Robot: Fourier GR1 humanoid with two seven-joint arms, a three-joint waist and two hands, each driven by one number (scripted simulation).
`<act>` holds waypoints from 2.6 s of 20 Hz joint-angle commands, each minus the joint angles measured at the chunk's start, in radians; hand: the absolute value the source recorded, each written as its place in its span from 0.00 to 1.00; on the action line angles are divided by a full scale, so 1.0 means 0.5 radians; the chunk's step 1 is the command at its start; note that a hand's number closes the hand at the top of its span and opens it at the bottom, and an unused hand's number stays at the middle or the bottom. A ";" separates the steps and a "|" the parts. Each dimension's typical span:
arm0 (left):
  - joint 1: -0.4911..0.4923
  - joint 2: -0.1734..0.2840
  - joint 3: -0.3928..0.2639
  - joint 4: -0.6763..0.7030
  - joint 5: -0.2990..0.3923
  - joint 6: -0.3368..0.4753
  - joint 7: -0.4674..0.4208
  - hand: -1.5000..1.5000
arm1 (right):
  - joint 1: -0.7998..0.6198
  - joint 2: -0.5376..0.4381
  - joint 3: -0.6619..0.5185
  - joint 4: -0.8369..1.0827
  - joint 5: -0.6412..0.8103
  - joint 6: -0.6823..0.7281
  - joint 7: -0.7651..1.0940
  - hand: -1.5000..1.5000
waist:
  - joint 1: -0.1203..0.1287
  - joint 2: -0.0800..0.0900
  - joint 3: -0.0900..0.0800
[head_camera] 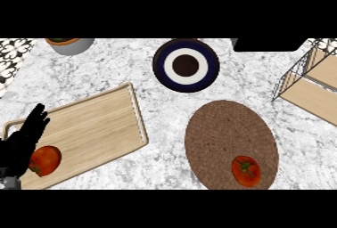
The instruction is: Pick the can from the placemat and place it in the tiered shelf
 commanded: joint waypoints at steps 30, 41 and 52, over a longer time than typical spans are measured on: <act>0.027 -0.151 -0.050 -0.118 -0.109 0.005 0.114 0.50 | -0.531 -1.047 0.037 1.309 0.345 -0.298 -0.374 1.00 | 0.048 0.019 -0.005; -0.006 -0.085 0.050 -0.021 -0.053 -0.110 0.027 0.50 | -0.710 -0.960 0.009 2.054 0.485 -0.708 -0.594 1.00 | 0.056 0.022 -0.005; -0.017 -0.189 0.009 -0.092 -0.152 0.002 0.109 0.50 | -0.768 -1.033 0.032 2.576 0.528 -0.883 -1.127 0.00 | 0.044 0.019 -0.005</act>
